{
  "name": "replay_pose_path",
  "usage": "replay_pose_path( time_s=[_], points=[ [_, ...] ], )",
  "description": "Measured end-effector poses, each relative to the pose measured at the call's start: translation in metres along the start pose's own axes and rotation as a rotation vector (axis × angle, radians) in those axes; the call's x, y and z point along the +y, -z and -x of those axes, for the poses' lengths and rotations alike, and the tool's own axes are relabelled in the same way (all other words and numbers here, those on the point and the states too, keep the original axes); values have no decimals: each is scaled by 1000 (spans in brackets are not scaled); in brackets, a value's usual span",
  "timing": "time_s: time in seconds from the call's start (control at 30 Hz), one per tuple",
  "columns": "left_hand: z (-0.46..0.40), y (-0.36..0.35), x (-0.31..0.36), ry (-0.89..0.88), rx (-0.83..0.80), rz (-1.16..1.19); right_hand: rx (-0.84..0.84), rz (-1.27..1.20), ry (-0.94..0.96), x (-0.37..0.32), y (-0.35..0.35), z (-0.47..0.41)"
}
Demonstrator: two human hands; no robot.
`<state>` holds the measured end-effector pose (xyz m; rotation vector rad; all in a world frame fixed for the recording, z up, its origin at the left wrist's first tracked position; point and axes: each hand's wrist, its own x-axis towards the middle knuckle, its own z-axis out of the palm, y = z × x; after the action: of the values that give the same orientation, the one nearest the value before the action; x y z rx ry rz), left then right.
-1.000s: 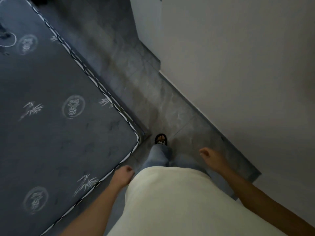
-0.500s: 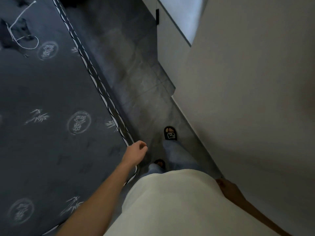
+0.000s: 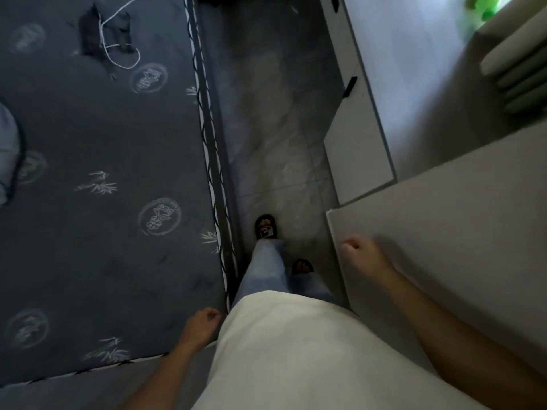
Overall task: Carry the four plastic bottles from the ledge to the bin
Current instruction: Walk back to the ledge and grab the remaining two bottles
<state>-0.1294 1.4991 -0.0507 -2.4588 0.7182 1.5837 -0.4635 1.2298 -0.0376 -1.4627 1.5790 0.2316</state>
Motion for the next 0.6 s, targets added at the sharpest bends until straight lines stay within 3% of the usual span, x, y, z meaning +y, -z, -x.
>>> replay_pose_path(
  time_s=[0.23, 0.6],
  points=[
    [-61, 77, 48, 87, -55, 149, -50, 47, -26, -82, 31, -77],
    [-167, 256, 258, -200, 37, 58, -124, 67, -255, -108, 47, -102]
  ],
)
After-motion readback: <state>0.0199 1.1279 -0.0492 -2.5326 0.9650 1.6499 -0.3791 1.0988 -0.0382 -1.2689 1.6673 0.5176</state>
